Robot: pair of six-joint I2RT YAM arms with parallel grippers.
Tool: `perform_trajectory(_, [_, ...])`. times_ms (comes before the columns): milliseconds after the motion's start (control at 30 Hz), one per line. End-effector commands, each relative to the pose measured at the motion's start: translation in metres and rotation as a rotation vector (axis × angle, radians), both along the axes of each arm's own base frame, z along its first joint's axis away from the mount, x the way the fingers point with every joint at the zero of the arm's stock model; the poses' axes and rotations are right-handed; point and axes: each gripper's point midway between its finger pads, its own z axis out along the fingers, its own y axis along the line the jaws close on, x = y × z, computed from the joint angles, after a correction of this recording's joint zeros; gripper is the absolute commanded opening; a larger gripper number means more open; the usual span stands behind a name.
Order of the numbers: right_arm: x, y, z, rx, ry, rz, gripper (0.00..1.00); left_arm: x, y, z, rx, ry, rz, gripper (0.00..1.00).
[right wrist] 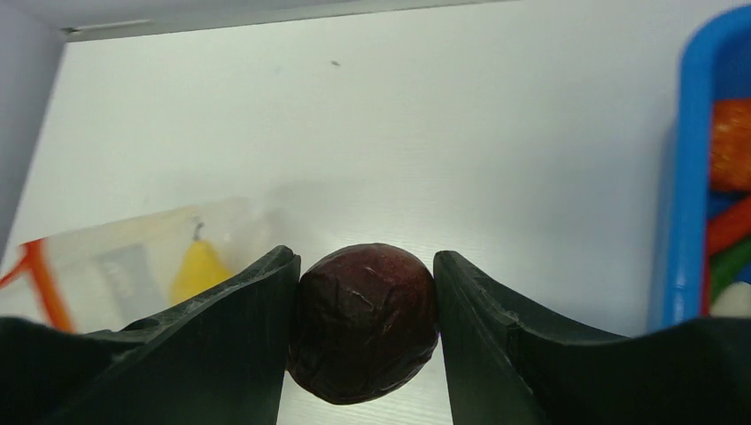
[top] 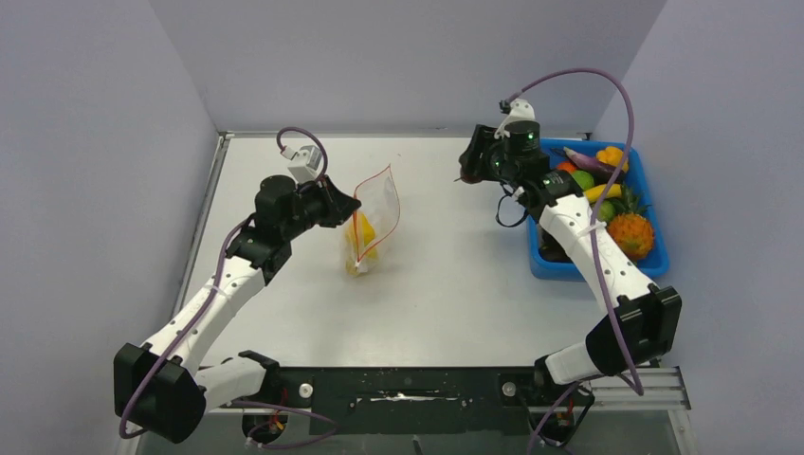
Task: Place the food in the zip-top bag and seal the zipper
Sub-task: Pick up the fake fruit from the bin, then place the fake fruit in the zipper food storage bag.
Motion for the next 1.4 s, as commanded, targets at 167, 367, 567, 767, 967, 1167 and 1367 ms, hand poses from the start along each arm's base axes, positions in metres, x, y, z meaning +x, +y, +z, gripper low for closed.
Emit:
perform_trajectory(167, [-0.041,0.108,0.079,0.232,-0.268,0.262,0.47,0.016,-0.009,0.047,-0.111,-0.097,0.009,0.0])
perform_trajectory(367, [-0.053,0.146,0.088,0.309,-0.295,0.337,0.47,0.015,-0.011,0.05,-0.132,-0.095,0.001,0.0])
perform_trajectory(567, [-0.055,0.177,0.071,0.339,-0.256,0.382,0.48,0.012,-0.014,0.054,-0.158,-0.098,-0.014,0.0])
perform_trajectory(767, [-0.056,0.194,0.051,0.32,-0.212,0.398,0.49,0.012,-0.015,0.052,-0.159,-0.091,-0.02,0.0])
perform_trajectory(967, [-0.054,0.195,0.032,0.29,-0.164,0.376,0.5,0.011,-0.015,0.053,-0.16,-0.089,-0.027,0.0])
perform_trajectory(1167, [-0.053,0.195,0.024,0.265,-0.153,0.367,0.59,0.01,-0.016,0.052,-0.162,-0.088,-0.028,0.0])
perform_trajectory(1367, [-0.055,0.199,0.021,0.198,-0.132,0.417,0.7,0.009,-0.015,0.05,-0.155,-0.084,-0.03,0.0])
